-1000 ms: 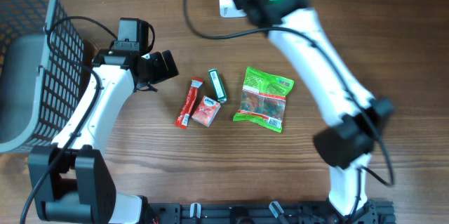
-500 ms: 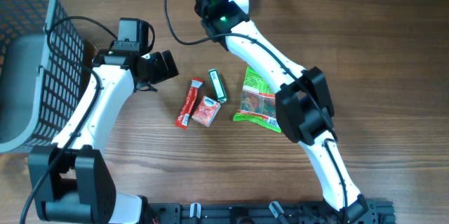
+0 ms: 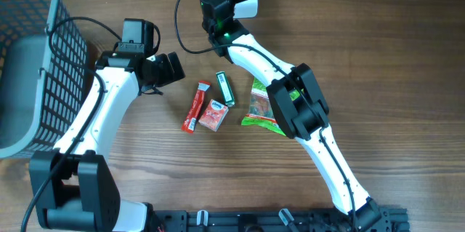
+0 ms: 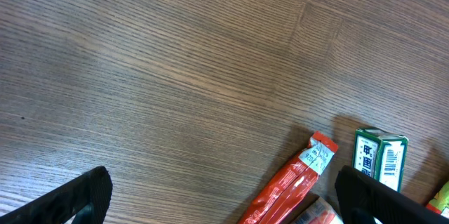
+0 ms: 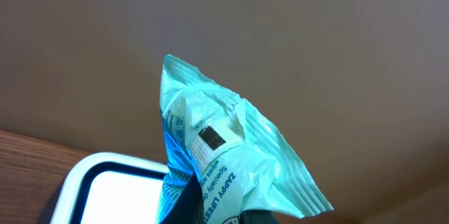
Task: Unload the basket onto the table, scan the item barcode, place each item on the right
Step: 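Lift the wet-wipe pack and hold it up to the white scanner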
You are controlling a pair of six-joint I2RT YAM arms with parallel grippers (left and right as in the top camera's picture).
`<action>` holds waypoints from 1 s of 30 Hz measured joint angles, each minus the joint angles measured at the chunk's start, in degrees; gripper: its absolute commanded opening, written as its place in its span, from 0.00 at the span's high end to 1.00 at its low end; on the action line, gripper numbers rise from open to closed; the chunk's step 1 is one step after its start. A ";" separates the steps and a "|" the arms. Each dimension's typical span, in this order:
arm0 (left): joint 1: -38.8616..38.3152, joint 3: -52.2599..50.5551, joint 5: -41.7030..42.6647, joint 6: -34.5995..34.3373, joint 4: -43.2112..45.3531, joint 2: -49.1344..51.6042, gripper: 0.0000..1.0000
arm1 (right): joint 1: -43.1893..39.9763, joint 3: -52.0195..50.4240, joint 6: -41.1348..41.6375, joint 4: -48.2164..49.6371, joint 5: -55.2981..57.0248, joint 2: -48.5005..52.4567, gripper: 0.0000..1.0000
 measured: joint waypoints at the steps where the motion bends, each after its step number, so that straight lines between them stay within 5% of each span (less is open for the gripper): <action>1: 0.00 0.00 0.00 0.00 0.00 0.00 0.00 | 0.00 0.00 2.69 -1.49 0.52 0.00 0.96; 8: 0.00 0.00 0.00 0.00 0.00 0.00 0.00 | 0.00 1.03 17.49 -8.94 4.07 -0.04 0.96; 14: 0.00 0.00 0.00 -0.02 0.00 0.00 0.00 | 0.00 0.87 16.57 2.51 5.64 0.02 0.96; 19: 0.00 0.00 0.00 0.00 0.00 0.00 0.00 | -0.02 0.85 5.86 9.73 8.85 0.02 0.96; 30: 0.00 0.00 0.00 -0.02 0.00 0.00 0.00 | 0.00 0.72 -23.91 4.20 11.69 -10.71 0.96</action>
